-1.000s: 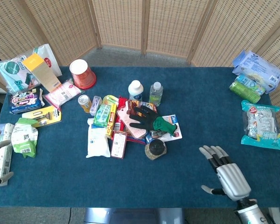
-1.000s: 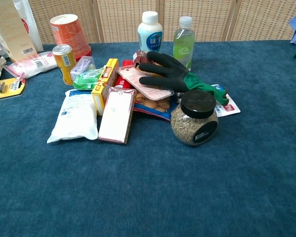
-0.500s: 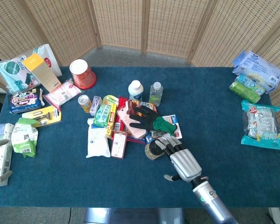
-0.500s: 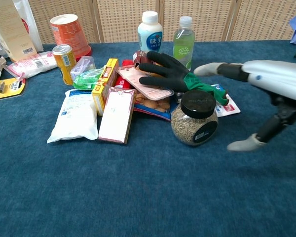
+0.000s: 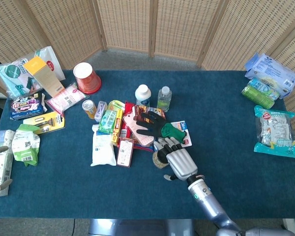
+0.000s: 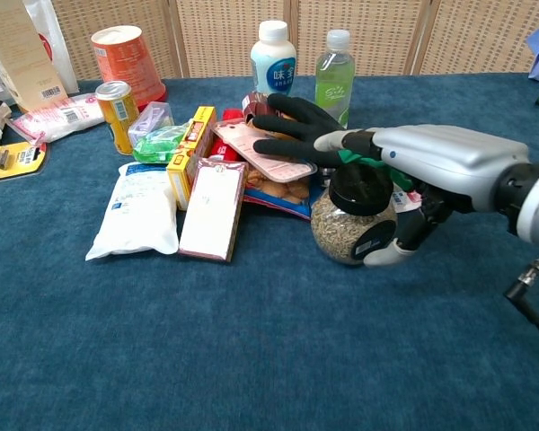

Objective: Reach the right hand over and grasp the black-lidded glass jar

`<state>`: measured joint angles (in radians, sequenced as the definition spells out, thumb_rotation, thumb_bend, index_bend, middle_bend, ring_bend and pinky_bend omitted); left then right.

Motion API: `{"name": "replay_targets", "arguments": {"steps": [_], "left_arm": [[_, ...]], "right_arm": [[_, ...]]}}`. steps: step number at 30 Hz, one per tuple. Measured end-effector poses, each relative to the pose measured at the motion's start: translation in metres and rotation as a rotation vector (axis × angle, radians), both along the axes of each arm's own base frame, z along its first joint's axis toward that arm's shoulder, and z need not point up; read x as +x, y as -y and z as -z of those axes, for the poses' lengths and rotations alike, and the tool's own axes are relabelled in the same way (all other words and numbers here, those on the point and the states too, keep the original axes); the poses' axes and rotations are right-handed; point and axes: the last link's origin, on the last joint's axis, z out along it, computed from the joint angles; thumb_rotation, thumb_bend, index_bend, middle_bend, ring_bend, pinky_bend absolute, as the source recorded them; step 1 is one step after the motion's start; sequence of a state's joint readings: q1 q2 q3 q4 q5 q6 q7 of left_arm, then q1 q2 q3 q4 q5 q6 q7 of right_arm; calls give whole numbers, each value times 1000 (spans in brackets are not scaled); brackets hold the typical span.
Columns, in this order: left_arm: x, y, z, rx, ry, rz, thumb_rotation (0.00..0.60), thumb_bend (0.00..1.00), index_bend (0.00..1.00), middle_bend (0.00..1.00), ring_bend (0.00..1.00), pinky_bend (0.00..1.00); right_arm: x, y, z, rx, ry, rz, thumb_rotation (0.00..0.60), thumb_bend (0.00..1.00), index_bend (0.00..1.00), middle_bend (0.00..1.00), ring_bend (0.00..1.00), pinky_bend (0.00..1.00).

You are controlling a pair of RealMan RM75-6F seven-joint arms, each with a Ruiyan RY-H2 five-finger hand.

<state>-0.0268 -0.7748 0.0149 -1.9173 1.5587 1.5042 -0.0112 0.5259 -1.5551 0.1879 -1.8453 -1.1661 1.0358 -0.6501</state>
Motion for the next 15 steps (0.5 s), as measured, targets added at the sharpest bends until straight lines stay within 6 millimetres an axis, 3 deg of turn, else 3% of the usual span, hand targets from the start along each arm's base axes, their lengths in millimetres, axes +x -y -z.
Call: {"name": "replay_targets", "arguments": {"steps": [6, 9, 12, 15], "left_arm": [[0, -2, 2, -9, 1, -4, 600, 0, 231, 0, 0, 0], [0, -2, 3, -14, 0, -4, 600, 0, 231, 0, 0, 0], [0, -1, 3, -14, 0, -3, 600, 0, 230, 0, 0, 0], [0, -1, 3, -15, 1, -5, 600, 0, 230, 0, 0, 0]], "right_arm": [[-4, 5, 7, -6, 6, 9, 600, 0, 0, 0, 0, 1], [-7, 8, 10, -21, 15, 0, 600, 0, 32, 3, 0, 87], [-14, 11, 16, -28, 12, 4, 600, 0, 129, 161, 23, 254], [-19, 13, 21, -33, 16, 5, 600, 0, 283, 372, 158, 380]]}}
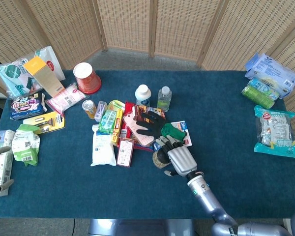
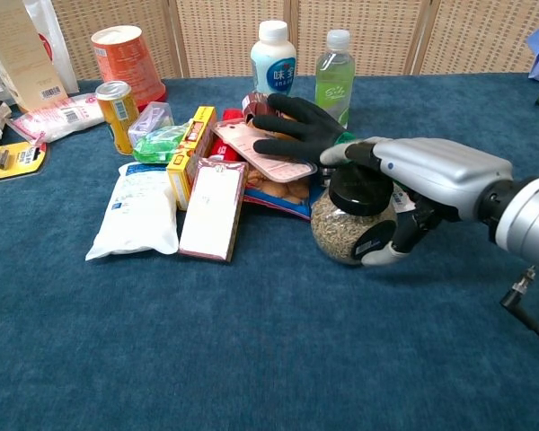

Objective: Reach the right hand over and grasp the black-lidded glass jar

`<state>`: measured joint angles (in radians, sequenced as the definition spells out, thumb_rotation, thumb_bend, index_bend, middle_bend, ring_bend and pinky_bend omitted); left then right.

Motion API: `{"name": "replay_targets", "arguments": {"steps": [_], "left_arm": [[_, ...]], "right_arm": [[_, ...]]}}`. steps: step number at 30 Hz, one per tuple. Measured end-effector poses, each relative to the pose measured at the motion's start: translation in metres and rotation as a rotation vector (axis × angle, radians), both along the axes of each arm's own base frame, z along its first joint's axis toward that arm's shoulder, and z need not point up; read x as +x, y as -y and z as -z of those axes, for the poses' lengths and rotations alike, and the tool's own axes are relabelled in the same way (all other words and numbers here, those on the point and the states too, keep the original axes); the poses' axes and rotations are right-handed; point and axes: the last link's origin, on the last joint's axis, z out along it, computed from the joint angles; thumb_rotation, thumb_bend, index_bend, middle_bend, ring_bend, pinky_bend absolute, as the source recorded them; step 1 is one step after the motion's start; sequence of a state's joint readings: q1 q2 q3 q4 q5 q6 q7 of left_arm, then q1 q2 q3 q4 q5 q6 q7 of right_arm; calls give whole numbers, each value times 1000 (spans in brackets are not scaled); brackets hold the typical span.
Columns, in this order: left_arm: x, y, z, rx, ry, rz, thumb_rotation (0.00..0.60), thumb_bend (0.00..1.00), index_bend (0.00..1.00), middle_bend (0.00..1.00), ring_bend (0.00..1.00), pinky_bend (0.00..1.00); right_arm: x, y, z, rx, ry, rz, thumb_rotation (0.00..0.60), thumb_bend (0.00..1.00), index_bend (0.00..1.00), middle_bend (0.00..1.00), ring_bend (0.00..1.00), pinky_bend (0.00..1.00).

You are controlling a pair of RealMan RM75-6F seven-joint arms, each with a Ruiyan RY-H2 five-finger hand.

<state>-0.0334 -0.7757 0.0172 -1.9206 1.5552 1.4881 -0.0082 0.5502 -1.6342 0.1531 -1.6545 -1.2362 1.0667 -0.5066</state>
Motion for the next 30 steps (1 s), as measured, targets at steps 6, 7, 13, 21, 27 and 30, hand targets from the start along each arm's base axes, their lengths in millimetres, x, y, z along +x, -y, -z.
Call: {"name": "replay_targets", "arguments": {"steps": [6, 7, 13, 21, 27, 30], "left_arm": [[-1, -1, 1, -8, 0, -3, 600, 0, 230, 0, 0, 0], [-1, -2, 1, -8, 0, -3, 600, 0, 230, 0, 0, 0], [-1, -2, 1, -10, 2, -3, 600, 0, 231, 0, 0, 0], [2, 1, 2, -18, 6, 7, 600, 0, 231, 0, 0, 0], [3, 2, 4, -30, 5, 8, 600, 0, 231, 0, 0, 0], [3, 2, 4, -35, 5, 9, 600, 0, 231, 0, 0, 0]], "right_arm": [[-4, 1, 1, -12, 36, -3, 600, 0, 462, 553, 306, 497], [-3, 0, -1, -18, 41, -10, 600, 0, 471, 561, 312, 504], [-1, -3, -20, -61, 63, -41, 600, 15, 487, 577, 315, 504], [26, -10, -67, -137, 111, -108, 600, 37, 489, 578, 315, 504], [64, -14, -112, -223, 125, -193, 600, 39, 493, 580, 315, 504], [83, -14, -131, -264, 117, -227, 600, 42, 493, 580, 315, 504]]}}
